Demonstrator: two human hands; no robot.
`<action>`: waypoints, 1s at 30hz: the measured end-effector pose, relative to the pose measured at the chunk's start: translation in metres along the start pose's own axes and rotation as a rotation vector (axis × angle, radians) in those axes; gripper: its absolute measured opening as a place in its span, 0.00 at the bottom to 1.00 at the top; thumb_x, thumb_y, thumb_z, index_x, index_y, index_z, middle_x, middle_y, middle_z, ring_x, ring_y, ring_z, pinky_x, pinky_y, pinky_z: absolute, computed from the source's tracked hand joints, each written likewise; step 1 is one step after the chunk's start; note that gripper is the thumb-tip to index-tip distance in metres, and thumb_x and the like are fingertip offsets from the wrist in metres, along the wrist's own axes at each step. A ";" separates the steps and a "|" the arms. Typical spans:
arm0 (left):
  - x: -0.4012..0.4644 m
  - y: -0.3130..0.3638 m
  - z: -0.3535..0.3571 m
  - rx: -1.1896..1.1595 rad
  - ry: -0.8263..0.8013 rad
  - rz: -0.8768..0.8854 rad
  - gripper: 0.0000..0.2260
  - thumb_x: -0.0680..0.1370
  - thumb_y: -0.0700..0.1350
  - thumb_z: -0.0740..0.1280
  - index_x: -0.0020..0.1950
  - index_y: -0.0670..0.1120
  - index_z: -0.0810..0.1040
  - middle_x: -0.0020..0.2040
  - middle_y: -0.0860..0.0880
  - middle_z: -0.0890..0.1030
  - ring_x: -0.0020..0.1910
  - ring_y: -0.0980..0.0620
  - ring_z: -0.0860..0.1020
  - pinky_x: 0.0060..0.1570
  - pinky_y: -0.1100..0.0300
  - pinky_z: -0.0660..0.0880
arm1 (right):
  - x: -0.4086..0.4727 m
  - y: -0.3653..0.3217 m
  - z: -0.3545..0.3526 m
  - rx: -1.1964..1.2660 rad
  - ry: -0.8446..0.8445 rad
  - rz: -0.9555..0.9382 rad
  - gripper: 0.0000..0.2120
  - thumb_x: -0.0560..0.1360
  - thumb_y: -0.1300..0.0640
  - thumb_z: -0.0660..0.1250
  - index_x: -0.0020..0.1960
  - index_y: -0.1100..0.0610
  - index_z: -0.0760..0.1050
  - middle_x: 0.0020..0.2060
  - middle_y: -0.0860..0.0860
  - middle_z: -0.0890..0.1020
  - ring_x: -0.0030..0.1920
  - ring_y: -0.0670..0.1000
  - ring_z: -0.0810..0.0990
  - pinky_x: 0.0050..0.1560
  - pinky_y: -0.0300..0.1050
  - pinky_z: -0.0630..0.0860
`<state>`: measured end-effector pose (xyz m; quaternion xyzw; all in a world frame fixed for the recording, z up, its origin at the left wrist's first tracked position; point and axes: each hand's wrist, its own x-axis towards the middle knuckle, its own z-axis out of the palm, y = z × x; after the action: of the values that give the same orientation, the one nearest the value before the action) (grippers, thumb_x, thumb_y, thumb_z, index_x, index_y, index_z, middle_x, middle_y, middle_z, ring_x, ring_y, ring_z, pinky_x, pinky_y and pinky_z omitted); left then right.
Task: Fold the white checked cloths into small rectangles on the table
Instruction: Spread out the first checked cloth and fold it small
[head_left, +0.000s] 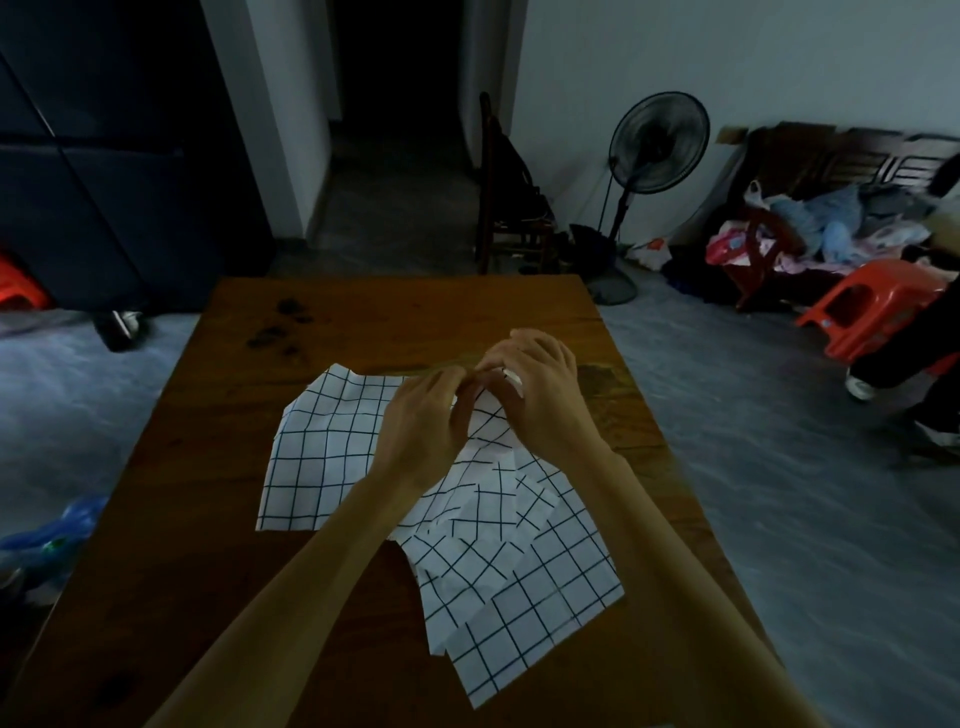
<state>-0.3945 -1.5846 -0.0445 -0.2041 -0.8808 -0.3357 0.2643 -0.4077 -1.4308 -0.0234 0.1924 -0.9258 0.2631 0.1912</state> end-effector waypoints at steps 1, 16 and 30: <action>0.000 0.000 0.000 -0.008 -0.003 -0.005 0.06 0.77 0.43 0.66 0.51 0.42 0.77 0.43 0.47 0.81 0.42 0.58 0.72 0.42 0.71 0.64 | 0.001 -0.002 -0.002 0.020 0.001 0.009 0.10 0.79 0.48 0.61 0.50 0.51 0.78 0.50 0.46 0.80 0.63 0.53 0.71 0.66 0.57 0.63; -0.041 -0.041 0.008 -0.062 -0.131 -0.163 0.08 0.79 0.43 0.63 0.53 0.42 0.80 0.40 0.47 0.82 0.35 0.52 0.79 0.39 0.61 0.76 | -0.001 0.012 -0.017 0.172 0.223 0.101 0.03 0.76 0.56 0.68 0.47 0.55 0.80 0.41 0.44 0.81 0.41 0.45 0.79 0.42 0.37 0.77; -0.023 -0.032 0.017 0.022 -0.179 -0.194 0.17 0.81 0.52 0.59 0.67 0.46 0.72 0.62 0.48 0.78 0.60 0.50 0.74 0.58 0.60 0.66 | -0.009 0.020 0.007 0.069 0.180 0.005 0.07 0.76 0.55 0.66 0.47 0.57 0.80 0.41 0.49 0.82 0.36 0.44 0.78 0.35 0.36 0.76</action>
<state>-0.3988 -1.5991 -0.0843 -0.1444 -0.9201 -0.3303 0.1530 -0.4109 -1.4162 -0.0416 0.1722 -0.8958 0.3115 0.2662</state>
